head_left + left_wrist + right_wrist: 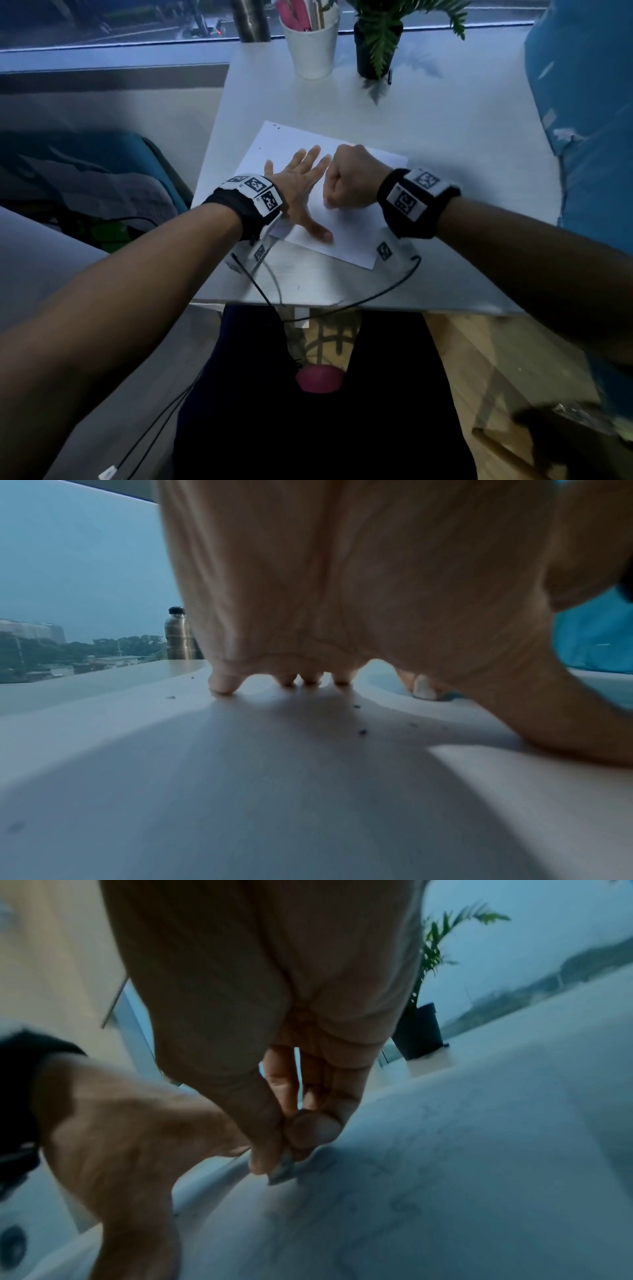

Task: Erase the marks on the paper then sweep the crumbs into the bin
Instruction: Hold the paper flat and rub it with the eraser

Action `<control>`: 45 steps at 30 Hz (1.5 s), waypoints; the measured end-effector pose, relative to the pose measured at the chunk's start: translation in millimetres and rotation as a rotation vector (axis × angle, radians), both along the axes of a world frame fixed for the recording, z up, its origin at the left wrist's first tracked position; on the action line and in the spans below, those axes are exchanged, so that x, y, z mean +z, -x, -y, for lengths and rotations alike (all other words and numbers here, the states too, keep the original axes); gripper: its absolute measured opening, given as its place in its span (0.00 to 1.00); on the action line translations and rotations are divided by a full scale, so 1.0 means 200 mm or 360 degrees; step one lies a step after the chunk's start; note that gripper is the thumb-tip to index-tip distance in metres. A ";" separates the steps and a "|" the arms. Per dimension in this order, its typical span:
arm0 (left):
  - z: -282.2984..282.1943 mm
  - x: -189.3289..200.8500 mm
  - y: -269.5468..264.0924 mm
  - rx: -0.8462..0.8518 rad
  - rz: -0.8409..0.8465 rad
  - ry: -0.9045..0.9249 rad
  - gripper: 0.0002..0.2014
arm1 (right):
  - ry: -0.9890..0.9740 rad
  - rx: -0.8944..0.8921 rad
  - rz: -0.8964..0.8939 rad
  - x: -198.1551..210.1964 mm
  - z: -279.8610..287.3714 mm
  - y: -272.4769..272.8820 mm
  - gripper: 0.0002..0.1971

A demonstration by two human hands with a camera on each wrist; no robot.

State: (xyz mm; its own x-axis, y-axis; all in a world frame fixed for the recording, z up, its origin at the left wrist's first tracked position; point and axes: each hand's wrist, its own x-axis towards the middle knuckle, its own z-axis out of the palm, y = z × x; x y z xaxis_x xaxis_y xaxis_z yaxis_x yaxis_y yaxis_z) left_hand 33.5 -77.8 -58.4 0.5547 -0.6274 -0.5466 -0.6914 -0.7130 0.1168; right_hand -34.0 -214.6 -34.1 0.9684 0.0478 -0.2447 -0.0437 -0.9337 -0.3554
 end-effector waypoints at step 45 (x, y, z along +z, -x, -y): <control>0.09 -0.04 -0.02 -0.0079 0.0116 0.0003 0.73 | 0.0042 -0.0310 0.0302 -0.08 0.17 -0.01 0.19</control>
